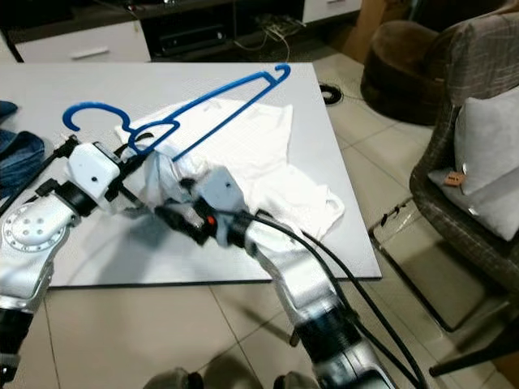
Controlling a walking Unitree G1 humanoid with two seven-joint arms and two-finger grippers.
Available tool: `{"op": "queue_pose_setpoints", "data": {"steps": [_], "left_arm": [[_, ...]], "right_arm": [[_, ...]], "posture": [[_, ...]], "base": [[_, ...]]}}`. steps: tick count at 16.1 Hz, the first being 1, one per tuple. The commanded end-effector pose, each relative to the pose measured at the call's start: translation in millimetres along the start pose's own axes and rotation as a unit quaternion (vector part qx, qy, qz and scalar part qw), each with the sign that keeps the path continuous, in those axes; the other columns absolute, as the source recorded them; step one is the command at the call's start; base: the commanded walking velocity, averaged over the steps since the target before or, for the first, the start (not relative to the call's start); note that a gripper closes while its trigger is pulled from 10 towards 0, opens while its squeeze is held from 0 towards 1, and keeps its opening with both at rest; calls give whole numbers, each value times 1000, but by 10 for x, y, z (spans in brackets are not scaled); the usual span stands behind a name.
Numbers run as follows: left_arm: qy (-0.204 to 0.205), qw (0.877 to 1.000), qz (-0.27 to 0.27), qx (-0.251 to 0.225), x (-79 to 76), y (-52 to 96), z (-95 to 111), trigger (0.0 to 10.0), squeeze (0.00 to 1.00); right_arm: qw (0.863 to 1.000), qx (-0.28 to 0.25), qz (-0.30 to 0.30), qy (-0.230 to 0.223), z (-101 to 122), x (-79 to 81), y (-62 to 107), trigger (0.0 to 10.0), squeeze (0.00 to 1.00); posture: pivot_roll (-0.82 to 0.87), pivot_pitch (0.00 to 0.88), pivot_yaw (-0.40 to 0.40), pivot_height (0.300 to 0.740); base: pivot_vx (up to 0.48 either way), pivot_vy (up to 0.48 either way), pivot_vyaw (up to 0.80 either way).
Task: Hang hanger
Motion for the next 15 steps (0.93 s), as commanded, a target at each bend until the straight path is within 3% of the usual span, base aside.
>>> {"op": "queue_pose_setpoints", "data": {"steps": [1,5,8,11,15], "left_arm": [[-9,1000,-3,-8,7,-40,46,0,0],[-7,1000,0,-7,1,-27,43,0,0],[-7,1000,-1,-9,-5,-43,46,0,0],[-6,1000,-4,-12,-10,-63,56,0,0],[-7,1000,-3,-11,-8,-54,54,0,0]], "right_arm": [[999,12,-33,7,-60,-96,-3,10000,157],[984,48,-170,29,-176,-551,61,10000,161],[971,42,-235,24,-169,-765,131,10000,161],[972,25,-232,25,-120,-734,88,10000,165],[983,-13,-182,16,7,-540,-9,10000,161]], "posture": [[-39,47,28,740],[-32,44,21,740],[-42,43,27,740],[-44,43,28,740],[-41,41,26,740]], "base": [[0,0,0],[0,0,0],[0,0,0],[0,0,0],[0,0,0]]}}
Point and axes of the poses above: a point about 5 cm out from each wrist's last joint towards the gripper, its own y axis pointing back from the gripper into the wrist, its own z axis along the axis of the wrist's last joint, x = y × z, the point moved 3 cm from there along -y, pointing out of the wrist towards the gripper, and after that the axes turned 4 degrees about -y, right-handed, at the moved point
